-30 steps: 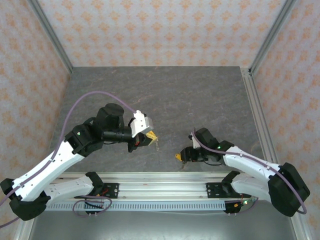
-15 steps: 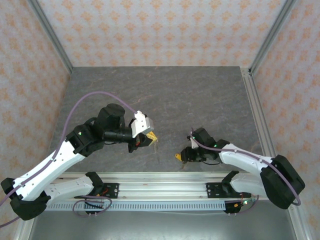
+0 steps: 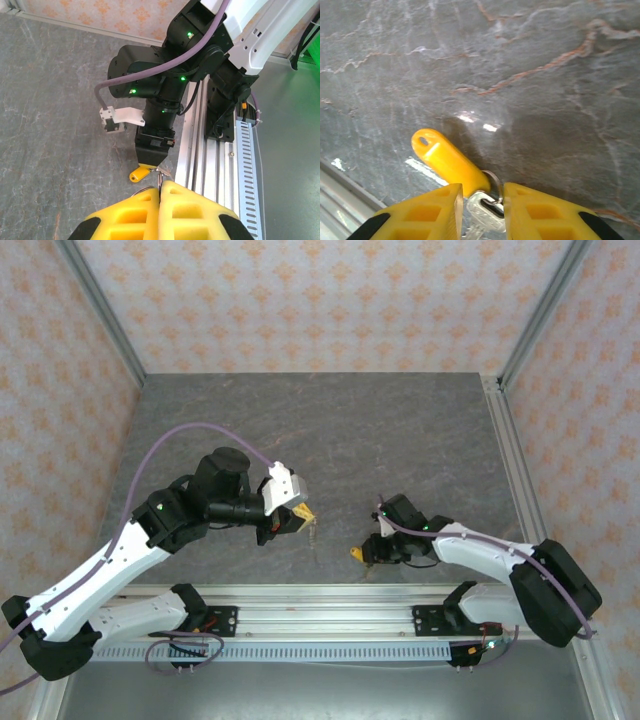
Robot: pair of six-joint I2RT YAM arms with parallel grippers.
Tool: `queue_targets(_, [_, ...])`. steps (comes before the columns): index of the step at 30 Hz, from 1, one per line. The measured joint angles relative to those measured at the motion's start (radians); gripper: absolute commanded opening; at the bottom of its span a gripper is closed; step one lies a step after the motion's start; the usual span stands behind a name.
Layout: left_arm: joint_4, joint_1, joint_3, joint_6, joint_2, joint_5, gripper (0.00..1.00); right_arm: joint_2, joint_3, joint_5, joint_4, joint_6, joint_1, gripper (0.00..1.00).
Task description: Put the keys on the keyring
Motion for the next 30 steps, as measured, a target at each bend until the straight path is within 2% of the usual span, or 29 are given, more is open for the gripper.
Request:
queue_targets(16, [0.0, 0.0, 0.0, 0.0, 0.0, 0.0, 0.0, 0.03, 0.0, -0.059, 0.045, -0.004, 0.0, 0.18])
queue_targets(20, [0.0, 0.0, 0.0, 0.0, 0.0, 0.0, 0.0, 0.048, 0.0, -0.068, 0.048, -0.007, 0.0, 0.14])
queue_targets(30, [0.0, 0.0, 0.0, 0.0, 0.003, 0.0, 0.0, -0.007, -0.004, -0.064, 0.048, -0.007, 0.0, 0.19])
